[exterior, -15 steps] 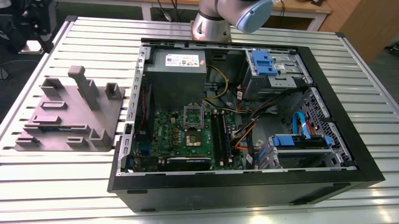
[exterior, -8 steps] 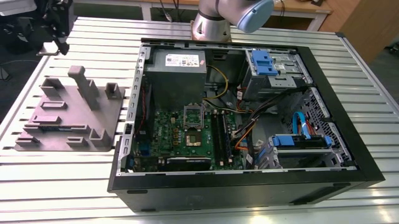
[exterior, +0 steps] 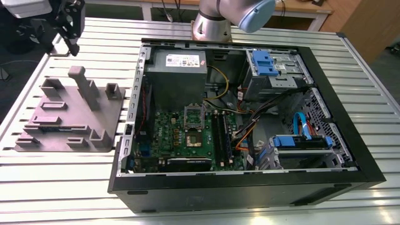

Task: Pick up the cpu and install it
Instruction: 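Pick up the cpu and move it towards the insertion slot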

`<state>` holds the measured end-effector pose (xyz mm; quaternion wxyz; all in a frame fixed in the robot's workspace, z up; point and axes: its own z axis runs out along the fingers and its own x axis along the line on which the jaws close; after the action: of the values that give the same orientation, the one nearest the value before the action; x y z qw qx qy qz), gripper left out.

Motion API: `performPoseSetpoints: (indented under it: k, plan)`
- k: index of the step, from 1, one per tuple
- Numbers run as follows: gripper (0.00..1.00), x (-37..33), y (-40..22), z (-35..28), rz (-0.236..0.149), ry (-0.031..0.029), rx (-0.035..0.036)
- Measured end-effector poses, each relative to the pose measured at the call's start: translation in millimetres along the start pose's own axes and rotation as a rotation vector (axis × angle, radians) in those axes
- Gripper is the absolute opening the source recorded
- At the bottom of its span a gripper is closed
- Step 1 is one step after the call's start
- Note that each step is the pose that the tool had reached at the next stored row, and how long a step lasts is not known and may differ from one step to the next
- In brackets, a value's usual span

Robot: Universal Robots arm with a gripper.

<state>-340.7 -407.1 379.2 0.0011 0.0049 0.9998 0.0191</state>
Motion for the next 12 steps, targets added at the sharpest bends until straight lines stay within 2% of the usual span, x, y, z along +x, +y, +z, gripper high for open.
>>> performPoseSetpoints:
  k: [7, 9, 12]
  plan:
    - [0.47, -18.6, 0.1, 1.0, 0.004, -0.0001, 0.0000]
    - [0.47, -19.7, -0.9, 1.4, 0.006, -0.0002, 0.0000]
    - [0.47, -20.0, -7.5, 1.7, 0.007, -0.0001, 0.0002]
